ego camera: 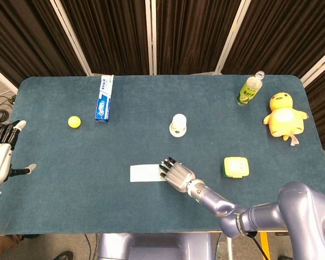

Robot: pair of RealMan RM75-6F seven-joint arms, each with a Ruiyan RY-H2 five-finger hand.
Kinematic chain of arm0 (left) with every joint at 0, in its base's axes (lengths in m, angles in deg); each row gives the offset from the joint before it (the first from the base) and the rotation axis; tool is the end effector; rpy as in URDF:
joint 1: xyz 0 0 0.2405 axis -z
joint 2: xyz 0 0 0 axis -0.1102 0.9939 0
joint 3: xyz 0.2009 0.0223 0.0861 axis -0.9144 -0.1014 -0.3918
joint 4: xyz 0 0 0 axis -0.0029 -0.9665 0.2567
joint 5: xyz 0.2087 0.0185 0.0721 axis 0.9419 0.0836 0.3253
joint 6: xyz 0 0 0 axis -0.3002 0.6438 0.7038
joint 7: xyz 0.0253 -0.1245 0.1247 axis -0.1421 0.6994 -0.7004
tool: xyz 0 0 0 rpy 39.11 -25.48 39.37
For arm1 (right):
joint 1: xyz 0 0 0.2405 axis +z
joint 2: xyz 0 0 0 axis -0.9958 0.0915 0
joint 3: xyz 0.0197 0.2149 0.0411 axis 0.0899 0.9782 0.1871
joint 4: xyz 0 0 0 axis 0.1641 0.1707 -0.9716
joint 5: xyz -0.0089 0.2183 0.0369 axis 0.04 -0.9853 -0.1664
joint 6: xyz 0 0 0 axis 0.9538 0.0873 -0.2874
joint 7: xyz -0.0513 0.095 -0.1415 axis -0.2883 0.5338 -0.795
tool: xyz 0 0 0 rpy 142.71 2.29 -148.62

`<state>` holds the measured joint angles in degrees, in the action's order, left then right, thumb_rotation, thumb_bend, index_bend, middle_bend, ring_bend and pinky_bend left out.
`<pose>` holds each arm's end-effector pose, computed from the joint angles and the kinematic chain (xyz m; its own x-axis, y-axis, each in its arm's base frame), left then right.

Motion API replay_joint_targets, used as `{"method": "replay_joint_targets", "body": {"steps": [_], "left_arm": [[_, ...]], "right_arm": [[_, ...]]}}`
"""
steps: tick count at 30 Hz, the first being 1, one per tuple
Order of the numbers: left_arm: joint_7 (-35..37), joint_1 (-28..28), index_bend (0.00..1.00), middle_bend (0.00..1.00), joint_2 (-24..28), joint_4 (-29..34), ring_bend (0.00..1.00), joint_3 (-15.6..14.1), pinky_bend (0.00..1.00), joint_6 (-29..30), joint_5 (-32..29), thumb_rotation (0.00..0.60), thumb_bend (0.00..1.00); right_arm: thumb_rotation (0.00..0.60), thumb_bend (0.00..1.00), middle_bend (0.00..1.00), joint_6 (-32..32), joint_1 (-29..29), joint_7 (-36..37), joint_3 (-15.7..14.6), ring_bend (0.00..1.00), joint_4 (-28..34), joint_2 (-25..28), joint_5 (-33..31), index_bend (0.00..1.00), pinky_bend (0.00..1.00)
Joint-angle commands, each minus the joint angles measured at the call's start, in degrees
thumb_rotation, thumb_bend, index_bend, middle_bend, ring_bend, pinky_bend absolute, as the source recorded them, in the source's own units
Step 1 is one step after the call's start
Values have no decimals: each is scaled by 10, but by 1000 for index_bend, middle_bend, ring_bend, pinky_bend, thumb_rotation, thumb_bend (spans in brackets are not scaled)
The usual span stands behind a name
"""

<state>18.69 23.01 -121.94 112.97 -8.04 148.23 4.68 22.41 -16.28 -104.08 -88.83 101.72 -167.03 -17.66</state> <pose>-0.2309 0.2754 0.1507 0.3660 0.0429 0.9296 0.9293 0.0357 -0.3676 -0.0691 -0.2886 -0.1124 0.9063 -0.2040 0.3702 -0.3743 -0.7941 0.4788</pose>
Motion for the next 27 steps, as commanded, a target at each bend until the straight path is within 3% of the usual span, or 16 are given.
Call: {"method": "replay_joint_targets", "body": {"steps": [1,27], "left_arm": [[0,0,0,0,0,0,0,0,0,0,1,600,0],[-3,-1,0,0,-1,2,0,3,0,-3,0,600,0]], "right_arm": [[600,359,0,-1,0,-1,-1,0,2,0,1,205,0],[600,358,0,-12,-2,-8,-10,0,11,1,7,214,0]]}}
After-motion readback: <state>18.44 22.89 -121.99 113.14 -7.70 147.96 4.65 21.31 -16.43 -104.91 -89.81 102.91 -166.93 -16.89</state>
